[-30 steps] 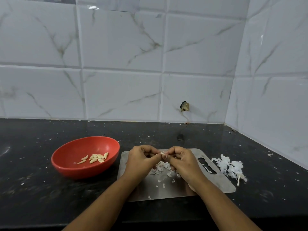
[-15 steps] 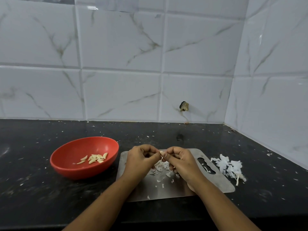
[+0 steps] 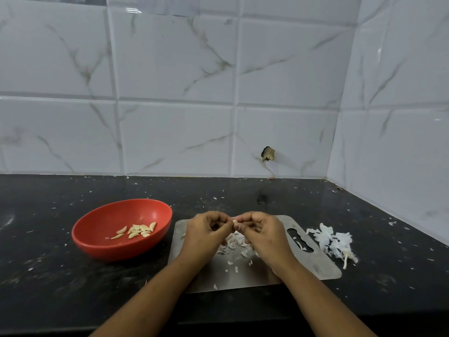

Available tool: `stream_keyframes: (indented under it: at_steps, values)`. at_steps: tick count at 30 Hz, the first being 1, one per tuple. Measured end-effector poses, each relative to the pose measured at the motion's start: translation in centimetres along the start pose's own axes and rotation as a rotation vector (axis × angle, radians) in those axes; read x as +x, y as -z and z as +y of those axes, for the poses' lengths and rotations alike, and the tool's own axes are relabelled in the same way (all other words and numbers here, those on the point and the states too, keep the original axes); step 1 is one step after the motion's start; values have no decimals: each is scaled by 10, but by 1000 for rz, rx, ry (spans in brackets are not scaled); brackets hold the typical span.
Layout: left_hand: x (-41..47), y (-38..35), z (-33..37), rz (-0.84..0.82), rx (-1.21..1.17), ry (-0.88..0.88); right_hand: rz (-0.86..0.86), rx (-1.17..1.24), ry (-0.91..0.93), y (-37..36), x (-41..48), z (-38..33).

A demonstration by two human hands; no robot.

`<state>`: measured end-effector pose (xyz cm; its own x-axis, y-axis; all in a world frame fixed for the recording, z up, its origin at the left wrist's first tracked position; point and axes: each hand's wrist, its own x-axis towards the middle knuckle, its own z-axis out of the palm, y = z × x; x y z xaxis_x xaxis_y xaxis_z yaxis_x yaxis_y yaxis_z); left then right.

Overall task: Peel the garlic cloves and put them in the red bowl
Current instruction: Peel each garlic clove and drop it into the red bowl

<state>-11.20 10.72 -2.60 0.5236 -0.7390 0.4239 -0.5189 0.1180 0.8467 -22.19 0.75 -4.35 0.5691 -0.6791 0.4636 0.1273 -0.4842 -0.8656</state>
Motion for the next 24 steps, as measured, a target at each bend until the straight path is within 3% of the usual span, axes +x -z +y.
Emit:
stream_keyframes:
  at_steps: [15,24]
  values:
    - [7,-1,-14,69,95,17,-30,56,-138,0,3,5]
    - [5,-5,-20,-30,241,-148,-28,74,-72,-1,2,6]
